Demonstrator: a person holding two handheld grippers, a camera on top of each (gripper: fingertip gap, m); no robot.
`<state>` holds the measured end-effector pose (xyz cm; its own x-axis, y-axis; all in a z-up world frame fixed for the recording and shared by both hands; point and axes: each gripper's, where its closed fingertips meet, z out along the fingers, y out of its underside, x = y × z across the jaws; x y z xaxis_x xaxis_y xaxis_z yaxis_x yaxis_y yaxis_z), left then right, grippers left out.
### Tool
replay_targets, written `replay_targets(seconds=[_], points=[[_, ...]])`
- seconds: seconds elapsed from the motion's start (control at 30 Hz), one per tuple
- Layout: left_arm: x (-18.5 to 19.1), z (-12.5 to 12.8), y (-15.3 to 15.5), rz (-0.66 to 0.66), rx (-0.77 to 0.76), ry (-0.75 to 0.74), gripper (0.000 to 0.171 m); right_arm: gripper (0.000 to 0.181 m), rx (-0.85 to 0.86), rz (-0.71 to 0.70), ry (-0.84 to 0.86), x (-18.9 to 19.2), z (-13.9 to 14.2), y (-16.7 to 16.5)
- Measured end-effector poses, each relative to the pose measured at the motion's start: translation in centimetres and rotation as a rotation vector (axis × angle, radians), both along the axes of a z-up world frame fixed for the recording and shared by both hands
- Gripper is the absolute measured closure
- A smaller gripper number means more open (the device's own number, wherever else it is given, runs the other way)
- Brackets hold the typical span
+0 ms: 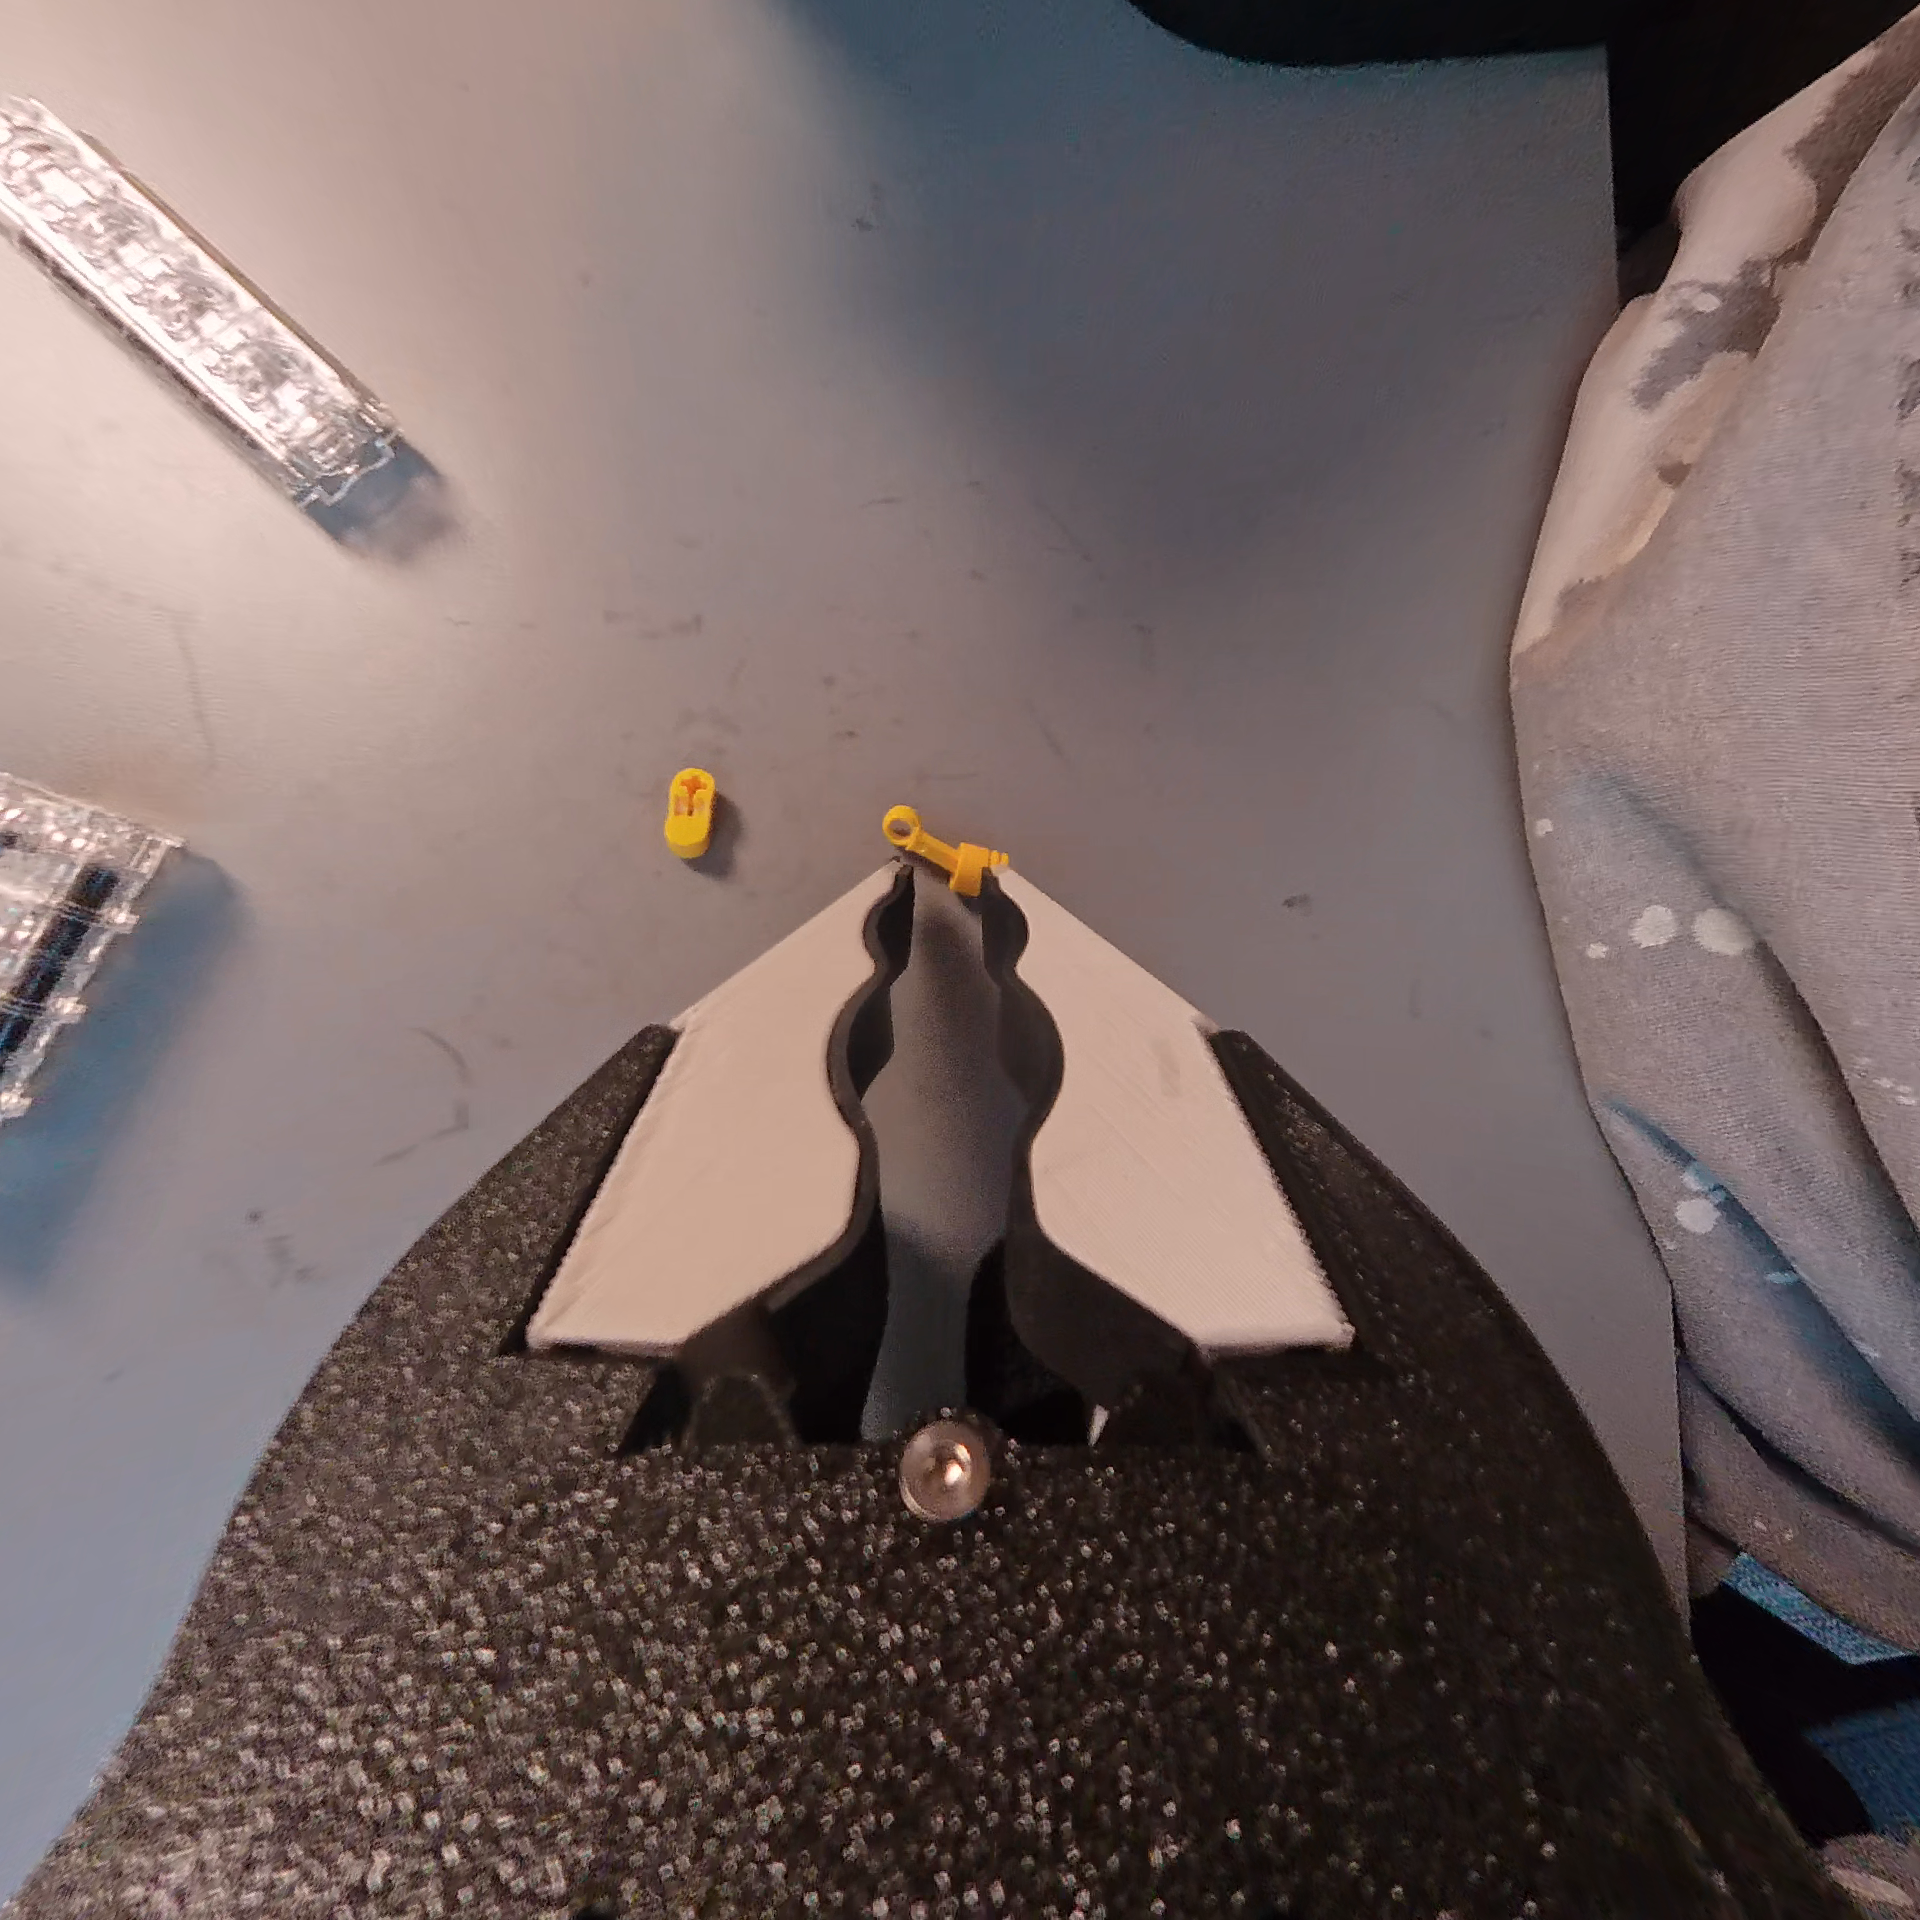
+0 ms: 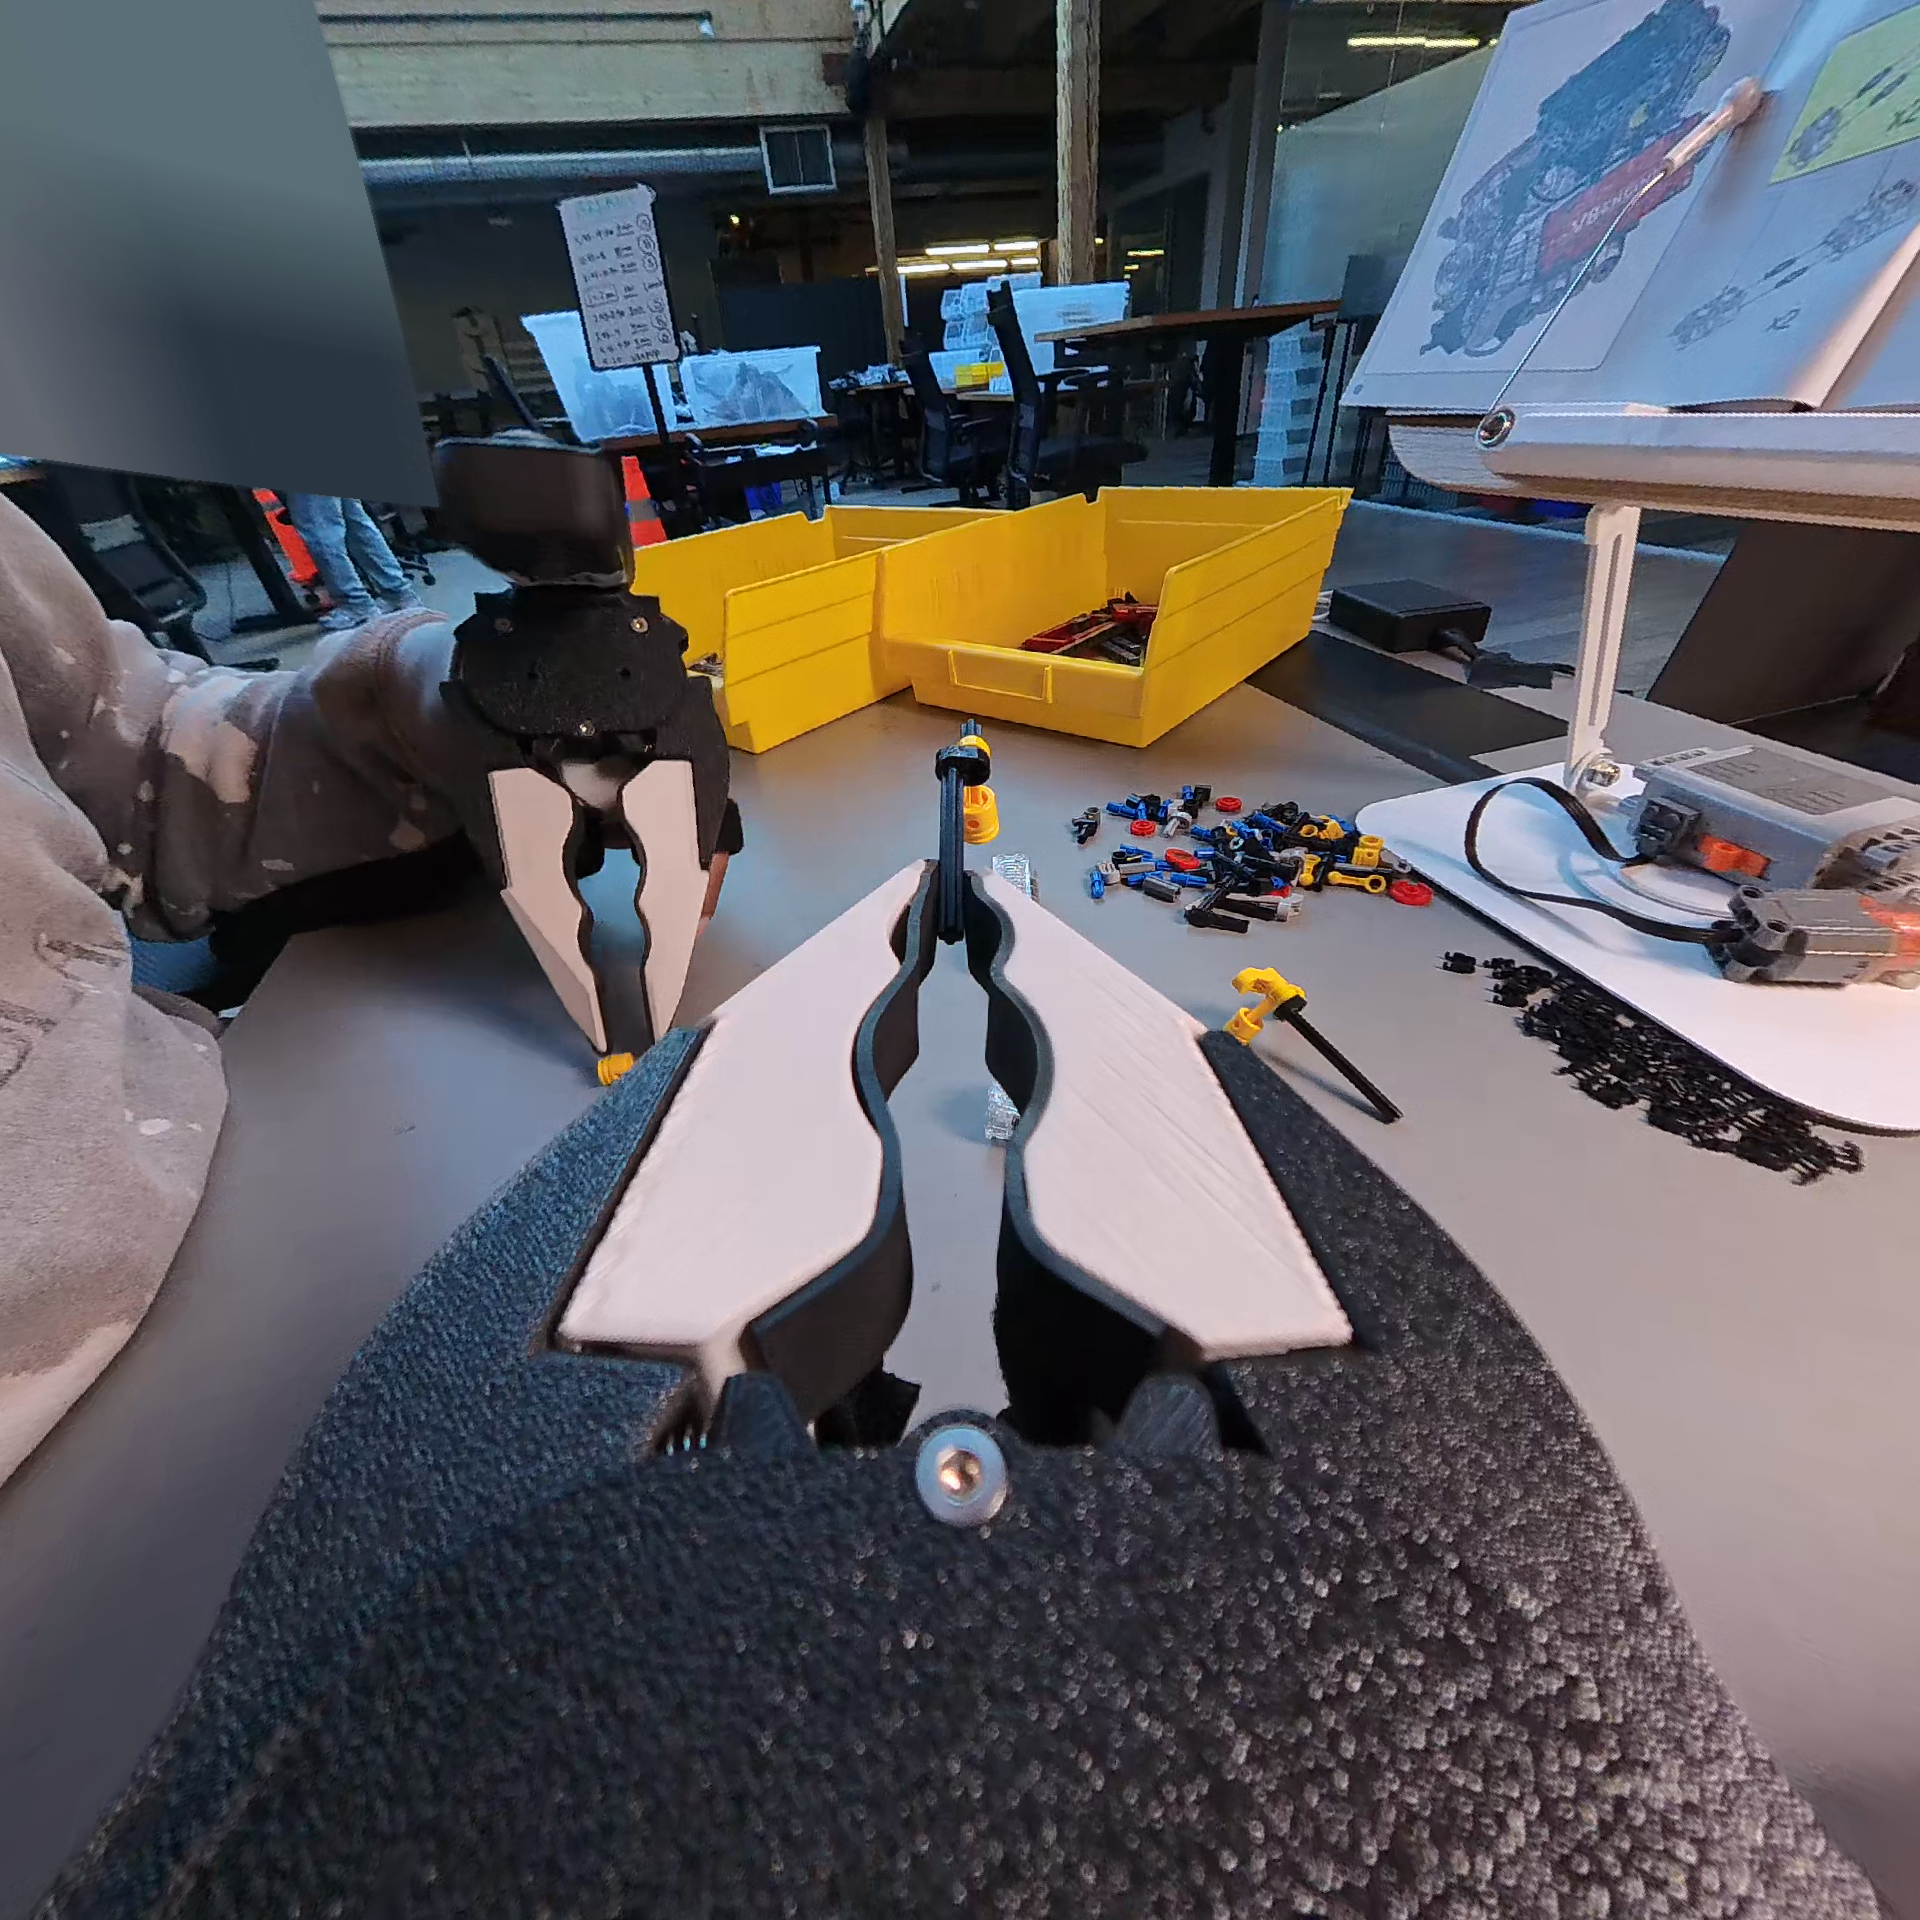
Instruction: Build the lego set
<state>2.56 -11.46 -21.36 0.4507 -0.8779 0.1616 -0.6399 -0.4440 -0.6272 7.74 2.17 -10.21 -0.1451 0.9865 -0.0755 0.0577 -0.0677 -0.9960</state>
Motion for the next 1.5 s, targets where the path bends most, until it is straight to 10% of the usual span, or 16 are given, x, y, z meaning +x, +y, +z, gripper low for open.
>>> replay_targets(seconds=[0.47, 1.5], points=[[1.1, 1.0, 1.0, -0.053, 0.182, -0.001, 0.157, 0.177, 0.003, 0.001, -0.005, -0.1, -0.1, -0.1], [1.8, 0.4, -4.8, -0.237, -0.098, -0.063, 0.158, 0.177, 0.014, 0.005, -0.014, -0.1, -0.2, -0.2]])
